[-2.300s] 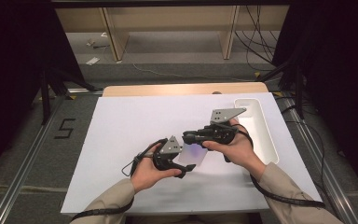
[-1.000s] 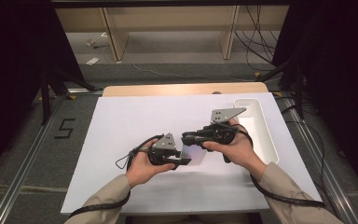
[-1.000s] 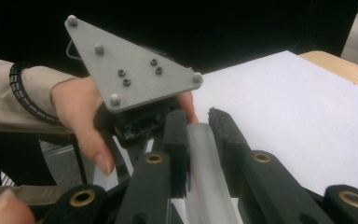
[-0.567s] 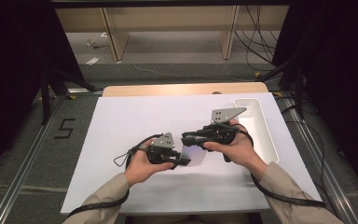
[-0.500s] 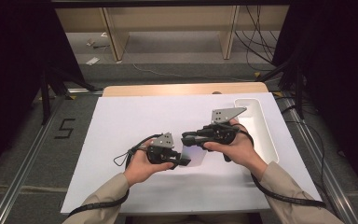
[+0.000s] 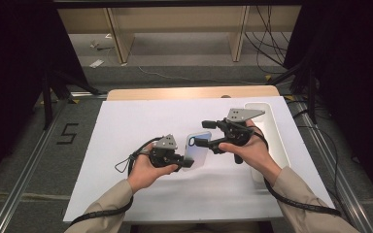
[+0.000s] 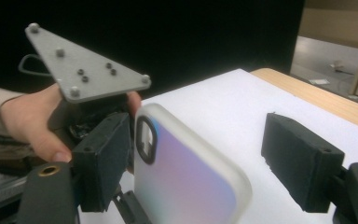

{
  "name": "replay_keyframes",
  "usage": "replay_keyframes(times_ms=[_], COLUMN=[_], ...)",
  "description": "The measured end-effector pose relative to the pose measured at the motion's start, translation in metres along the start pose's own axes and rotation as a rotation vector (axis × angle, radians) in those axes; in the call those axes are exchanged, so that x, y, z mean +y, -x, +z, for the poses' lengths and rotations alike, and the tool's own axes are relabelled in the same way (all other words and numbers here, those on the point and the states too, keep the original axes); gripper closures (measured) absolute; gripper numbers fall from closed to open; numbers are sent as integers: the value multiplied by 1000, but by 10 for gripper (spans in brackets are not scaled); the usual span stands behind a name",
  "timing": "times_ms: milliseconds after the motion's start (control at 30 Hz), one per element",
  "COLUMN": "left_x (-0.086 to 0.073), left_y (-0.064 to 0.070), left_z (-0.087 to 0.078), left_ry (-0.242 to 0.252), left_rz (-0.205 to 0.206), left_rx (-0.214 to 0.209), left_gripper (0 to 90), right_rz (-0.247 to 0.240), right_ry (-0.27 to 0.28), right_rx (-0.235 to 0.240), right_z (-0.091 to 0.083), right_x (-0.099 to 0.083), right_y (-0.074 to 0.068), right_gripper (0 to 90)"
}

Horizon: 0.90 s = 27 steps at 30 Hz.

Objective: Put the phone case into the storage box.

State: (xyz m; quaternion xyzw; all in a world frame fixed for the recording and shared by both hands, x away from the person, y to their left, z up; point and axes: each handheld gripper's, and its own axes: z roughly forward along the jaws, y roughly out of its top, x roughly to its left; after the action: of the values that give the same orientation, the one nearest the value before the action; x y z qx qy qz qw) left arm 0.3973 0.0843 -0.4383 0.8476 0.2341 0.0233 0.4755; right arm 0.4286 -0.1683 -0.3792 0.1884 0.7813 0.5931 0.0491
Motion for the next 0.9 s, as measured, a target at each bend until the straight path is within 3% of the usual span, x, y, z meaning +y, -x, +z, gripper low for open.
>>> replay_keyframes(times_ms=[200, 467, 600, 900], left_x=[-1, -1, -1, 0], left_y=[-2, -6, -8, -6], left_z=[-2, -8, -10, -8], left_ry=[-8, 14, 34, 29], left_rz=[-18, -73, -96, -101], left_rx=[93, 202, 227, 272], left_gripper=[803, 803, 803, 803], right_rz=[47, 55, 66, 87], right_ry=[17, 18, 18, 22], right_rx=[-51, -99, -131, -184], right_z=[-3, -2, -2, 0], right_x=[-3, -6, -9, -13], right_y=[6, 7, 9, 10], right_gripper=[244, 207, 187, 165])
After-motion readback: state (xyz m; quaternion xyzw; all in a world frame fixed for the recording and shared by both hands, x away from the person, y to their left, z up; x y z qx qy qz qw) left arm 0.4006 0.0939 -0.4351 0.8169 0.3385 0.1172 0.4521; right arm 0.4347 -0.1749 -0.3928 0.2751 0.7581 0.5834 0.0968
